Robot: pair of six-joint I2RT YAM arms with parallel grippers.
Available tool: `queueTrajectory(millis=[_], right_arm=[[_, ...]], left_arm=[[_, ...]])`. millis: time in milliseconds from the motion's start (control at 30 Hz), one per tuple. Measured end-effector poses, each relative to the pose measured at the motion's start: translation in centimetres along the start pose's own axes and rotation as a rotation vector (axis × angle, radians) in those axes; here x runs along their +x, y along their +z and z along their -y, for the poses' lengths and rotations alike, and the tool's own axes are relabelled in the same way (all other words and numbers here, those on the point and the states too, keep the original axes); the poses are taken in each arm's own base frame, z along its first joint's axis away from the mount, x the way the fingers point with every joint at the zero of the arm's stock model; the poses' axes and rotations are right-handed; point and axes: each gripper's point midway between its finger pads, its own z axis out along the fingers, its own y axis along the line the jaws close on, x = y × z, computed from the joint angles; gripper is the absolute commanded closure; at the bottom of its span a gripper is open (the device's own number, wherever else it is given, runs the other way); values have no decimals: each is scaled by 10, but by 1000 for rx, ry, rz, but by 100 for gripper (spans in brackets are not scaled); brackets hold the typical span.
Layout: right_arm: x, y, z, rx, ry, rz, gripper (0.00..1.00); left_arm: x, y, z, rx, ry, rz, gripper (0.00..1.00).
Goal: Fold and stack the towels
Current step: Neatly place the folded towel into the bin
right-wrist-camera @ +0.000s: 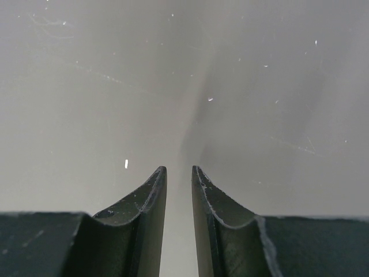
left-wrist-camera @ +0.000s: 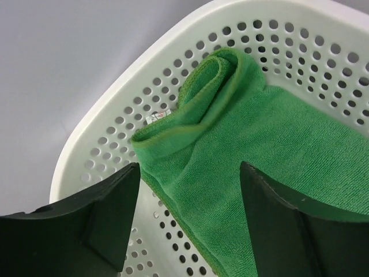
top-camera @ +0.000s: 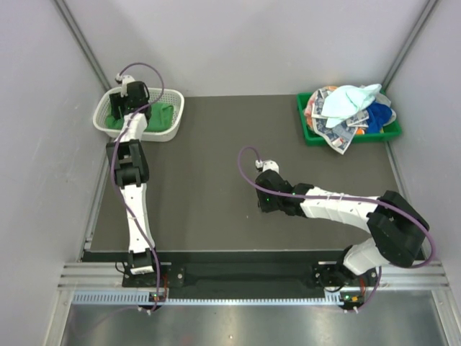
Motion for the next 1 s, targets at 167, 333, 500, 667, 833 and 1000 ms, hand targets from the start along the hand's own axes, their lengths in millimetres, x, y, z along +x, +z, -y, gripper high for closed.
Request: queueTrajectory(millis=[167,333,500,667,833,1000], right_arm=[[0,0,0,-1,0,-1,75],[0,0,0,-1,-1,-1,75],[-3,-3,-1,-4,2,12,75],[-13,-12,-2,-17,11,50,74],[-23,-22,-3,-31,22,96,74],[-27,-32,1,-30,32,138,74]], left_arm=[[2,0,0,-7,-23,-6,22],[12,-4,3,1,-35,-25,20],[39,-20,2,12,-50,-65,19],[33,-38,1,38,-107,-53,19],[6,-61,0,64,-195,-10,20],[-10,-89,13,109,-244,16,19]])
